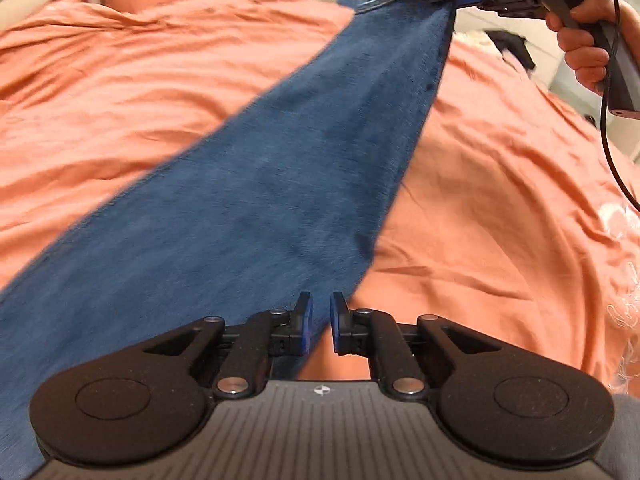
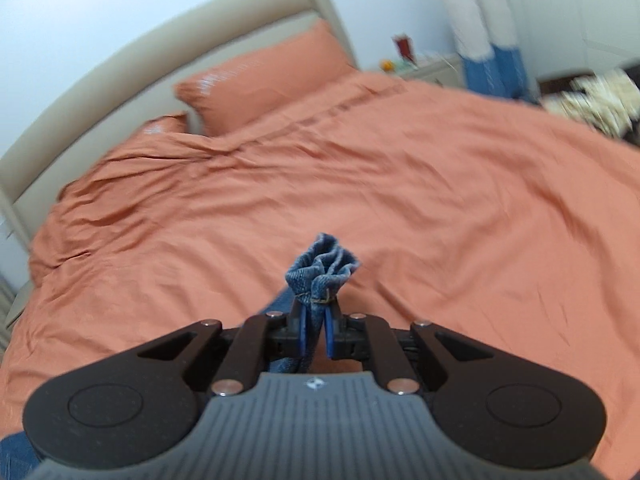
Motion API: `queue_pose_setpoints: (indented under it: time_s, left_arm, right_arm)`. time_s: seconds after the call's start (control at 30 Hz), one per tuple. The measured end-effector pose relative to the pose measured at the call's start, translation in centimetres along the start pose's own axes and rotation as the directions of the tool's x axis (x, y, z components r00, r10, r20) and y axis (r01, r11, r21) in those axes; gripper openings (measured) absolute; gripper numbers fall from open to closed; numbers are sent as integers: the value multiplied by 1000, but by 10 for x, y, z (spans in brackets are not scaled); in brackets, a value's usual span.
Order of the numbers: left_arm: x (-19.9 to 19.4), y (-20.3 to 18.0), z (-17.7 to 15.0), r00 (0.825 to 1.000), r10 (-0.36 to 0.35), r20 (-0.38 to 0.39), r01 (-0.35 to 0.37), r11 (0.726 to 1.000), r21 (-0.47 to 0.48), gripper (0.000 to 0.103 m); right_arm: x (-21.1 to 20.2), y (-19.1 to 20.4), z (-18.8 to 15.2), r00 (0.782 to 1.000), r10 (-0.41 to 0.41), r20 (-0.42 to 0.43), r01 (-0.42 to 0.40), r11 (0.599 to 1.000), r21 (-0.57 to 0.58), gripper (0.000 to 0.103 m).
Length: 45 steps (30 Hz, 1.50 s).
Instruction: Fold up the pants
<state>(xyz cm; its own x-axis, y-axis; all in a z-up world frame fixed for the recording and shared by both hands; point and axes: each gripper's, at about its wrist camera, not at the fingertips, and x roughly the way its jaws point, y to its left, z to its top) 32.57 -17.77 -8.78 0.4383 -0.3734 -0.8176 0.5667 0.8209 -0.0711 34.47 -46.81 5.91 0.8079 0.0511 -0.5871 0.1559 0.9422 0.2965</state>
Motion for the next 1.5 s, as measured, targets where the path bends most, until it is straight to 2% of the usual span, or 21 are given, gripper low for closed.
queue_pose_setpoints:
  time_s: [0.13, 0.27, 0.33, 0.47, 0.6, 0.7, 0.8, 0.9, 1.0, 1.1, 1.13, 1.2, 1.3, 1.33, 1.4, 1.5]
  left_arm:
    - [-54, 28, -15, 996, 69, 58, -65, 996, -63, 14]
    - [-102, 62, -34, 984, 142, 108, -124, 980, -157, 16]
    - [-124, 76, -46, 976, 177, 127, -150, 969, -198, 16]
    - [-159, 98, -68, 964, 208, 162, -156, 945, -286, 16]
    - [-171, 115, -95, 961, 220, 166, -148, 920, -362, 16]
    - [-173, 128, -118, 966, 208, 151, -129, 901, -414, 16]
    - [-169, 137, -140, 972, 194, 134, -112, 881, -459, 17]
    - [-168, 146, -157, 976, 173, 136, -84, 864, -497, 24]
    - [-169, 150, -167, 977, 143, 158, -39, 848, -528, 38]
    - [-161, 157, -165, 978, 118, 169, -5, 832, -554, 45]
    - [-157, 161, -164, 978, 112, 174, 5, 827, -562, 47]
    - [-151, 167, -159, 978, 95, 183, 28, 817, -576, 50]
    - [-140, 175, -152, 978, 78, 195, 52, 808, -586, 52]
    - [-136, 178, -148, 977, 77, 200, 58, 803, -593, 52]
    - [-125, 185, -143, 974, 73, 216, 78, 785, -615, 54]
    - [-104, 201, -134, 968, 46, 248, 137, 731, -669, 54]
  right_arm:
    - [-27, 58, 4, 997, 64, 41, -60, 994, -93, 4]
    - [-45, 122, -3, 988, 149, 49, -139, 976, -170, 4]
    - [-52, 155, -12, 980, 194, 45, -182, 963, -200, 4]
    - [-54, 217, -43, 961, 276, 13, -265, 934, -239, 4]
    - [-41, 268, -103, 938, 337, -85, -347, 902, -258, 4]
    - [-20, 293, -170, 914, 340, -219, -392, 878, -274, 4]
    - [0, 309, -243, 884, 285, -369, -409, 854, -320, 4]
    - [13, 312, -294, 882, 187, -432, -368, 847, -384, 5]
    - [17, 302, -300, 883, 196, -425, -361, 864, -352, 8]
    - [19, 304, -294, 863, 217, -455, -390, 860, -330, 25]
    - [18, 306, -292, 856, 219, -468, -401, 853, -334, 32]
    - [17, 309, -285, 842, 228, -488, -422, 843, -335, 39]
    - [18, 309, -266, 830, 252, -498, -444, 839, -314, 44]
    - [15, 305, -259, 832, 262, -488, -445, 841, -308, 49]
    - [11, 295, -246, 849, 264, -457, -432, 845, -315, 52]
    - [15, 275, -224, 894, 202, -399, -357, 861, -363, 52]
